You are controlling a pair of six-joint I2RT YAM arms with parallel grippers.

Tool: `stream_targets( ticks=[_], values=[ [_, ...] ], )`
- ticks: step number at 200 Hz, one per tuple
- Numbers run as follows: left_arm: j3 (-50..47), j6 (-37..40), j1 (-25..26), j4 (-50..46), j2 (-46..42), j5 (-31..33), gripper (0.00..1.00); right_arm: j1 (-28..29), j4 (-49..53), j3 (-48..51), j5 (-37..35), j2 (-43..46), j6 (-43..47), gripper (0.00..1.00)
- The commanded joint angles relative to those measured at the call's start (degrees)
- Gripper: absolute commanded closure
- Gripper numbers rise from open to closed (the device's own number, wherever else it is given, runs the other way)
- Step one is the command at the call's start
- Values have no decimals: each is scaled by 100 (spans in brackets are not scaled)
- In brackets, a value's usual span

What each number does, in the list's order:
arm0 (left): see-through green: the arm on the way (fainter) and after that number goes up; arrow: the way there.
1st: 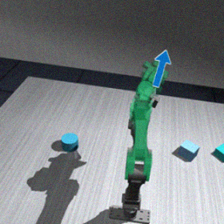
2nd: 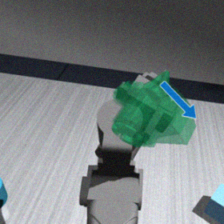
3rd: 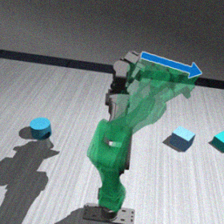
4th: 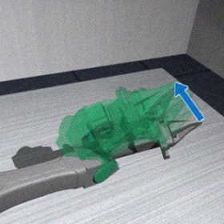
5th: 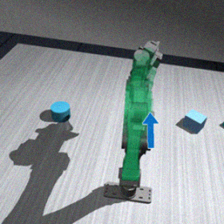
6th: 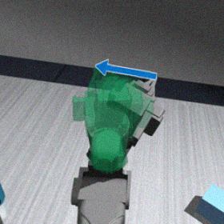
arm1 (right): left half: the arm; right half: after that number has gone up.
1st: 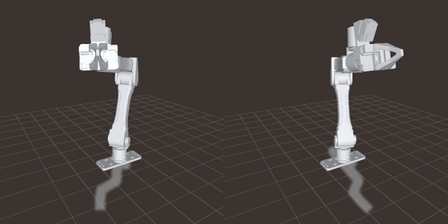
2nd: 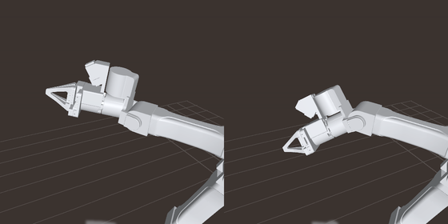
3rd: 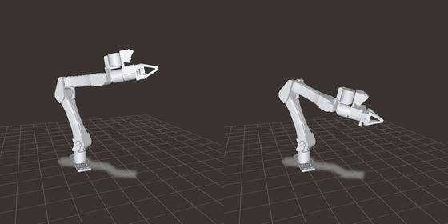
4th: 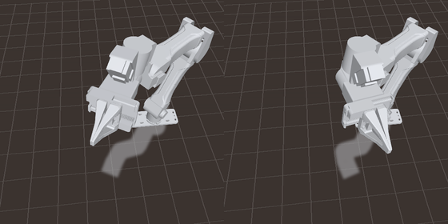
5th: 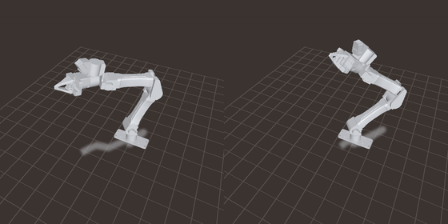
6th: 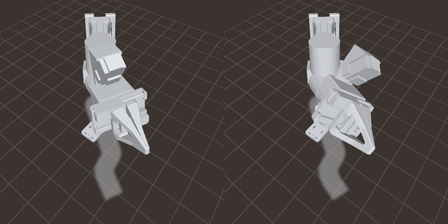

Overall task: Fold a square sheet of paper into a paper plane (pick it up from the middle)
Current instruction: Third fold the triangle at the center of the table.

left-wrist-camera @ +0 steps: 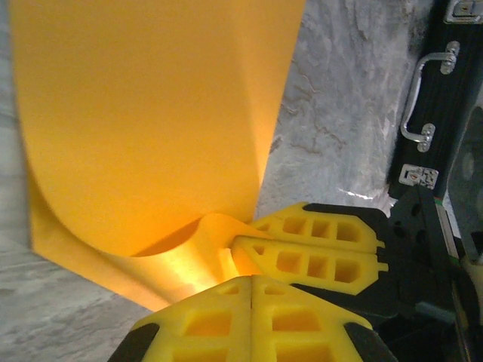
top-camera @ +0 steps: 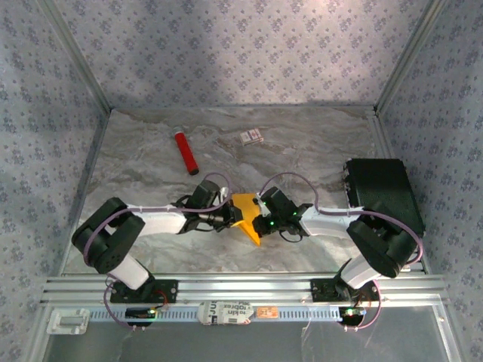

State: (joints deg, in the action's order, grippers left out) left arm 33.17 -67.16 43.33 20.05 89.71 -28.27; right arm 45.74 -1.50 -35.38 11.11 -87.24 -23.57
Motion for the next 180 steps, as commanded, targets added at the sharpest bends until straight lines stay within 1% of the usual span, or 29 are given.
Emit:
stream_targets(
  ticks=[1,99,144,180],
  values=[
    [-91,-316,131,705,165,-19,100,-30,118,31,-74,-101,-85,96],
    [-153,-205,220,695,538,98,100,-30,132,65,-61,-91,-95,96],
    [-150,-101,231,502,670,194,100,-43,150,75,-82,-52,-85,96],
    [-87,92,230,172,737,278,100,-37,126,95,-67,-49,-121,96]
  ],
)
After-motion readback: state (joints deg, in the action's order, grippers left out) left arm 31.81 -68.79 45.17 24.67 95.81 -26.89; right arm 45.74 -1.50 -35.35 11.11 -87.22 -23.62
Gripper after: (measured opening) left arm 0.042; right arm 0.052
